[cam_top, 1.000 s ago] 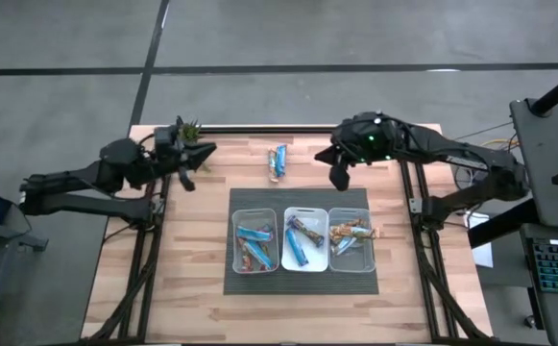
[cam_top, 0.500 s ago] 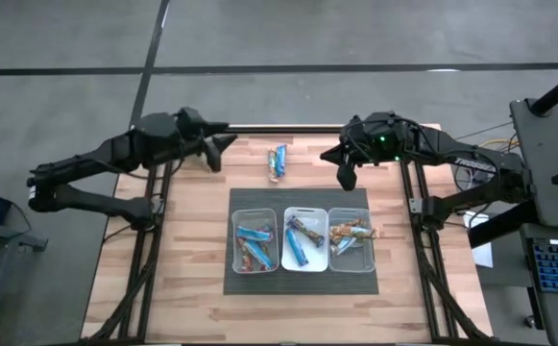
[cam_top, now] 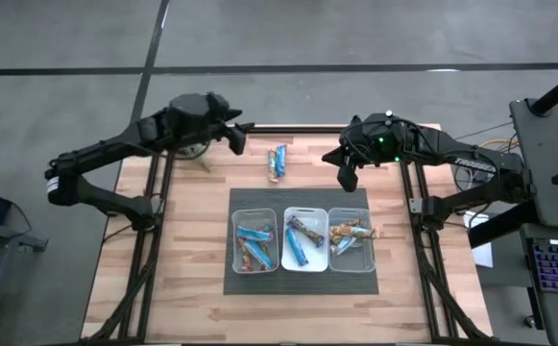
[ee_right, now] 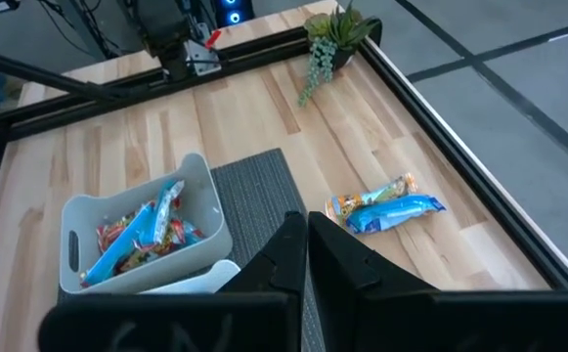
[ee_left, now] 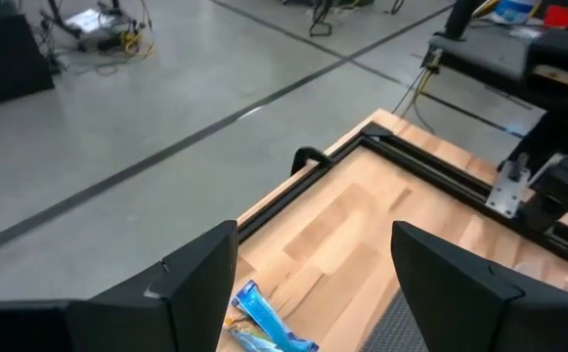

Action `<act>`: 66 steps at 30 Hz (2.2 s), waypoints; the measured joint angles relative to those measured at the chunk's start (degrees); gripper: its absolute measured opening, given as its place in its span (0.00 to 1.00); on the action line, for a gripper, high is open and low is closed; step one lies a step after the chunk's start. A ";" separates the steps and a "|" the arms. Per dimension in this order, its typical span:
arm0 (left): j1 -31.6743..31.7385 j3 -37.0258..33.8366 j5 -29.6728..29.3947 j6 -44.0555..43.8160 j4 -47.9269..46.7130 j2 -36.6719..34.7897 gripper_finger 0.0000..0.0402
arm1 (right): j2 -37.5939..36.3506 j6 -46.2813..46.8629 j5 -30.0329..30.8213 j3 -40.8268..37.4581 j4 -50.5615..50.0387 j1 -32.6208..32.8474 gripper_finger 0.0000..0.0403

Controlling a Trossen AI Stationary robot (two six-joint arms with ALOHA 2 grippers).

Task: Pick and place Granola Bars by type
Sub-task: Put the orange granola bar into the transparent bin

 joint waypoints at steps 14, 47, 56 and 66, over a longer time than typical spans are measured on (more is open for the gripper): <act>7.31 16.07 3.02 -12.95 -16.67 16.85 0.63 | 0.00 0.22 0.09 0.00 -2.54 0.00 0.02; 14.47 33.36 14.28 -17.35 -31.16 49.20 0.63 | 0.04 3.65 3.08 -0.02 -7.05 -0.06 0.02; 16.69 33.31 15.01 -19.61 -31.76 54.09 0.63 | 0.04 3.59 3.09 -0.02 -7.05 -0.04 0.02; 16.91 33.29 16.58 -21.56 -31.33 56.05 0.63 | 0.04 3.55 3.08 -0.02 -7.05 -0.04 0.02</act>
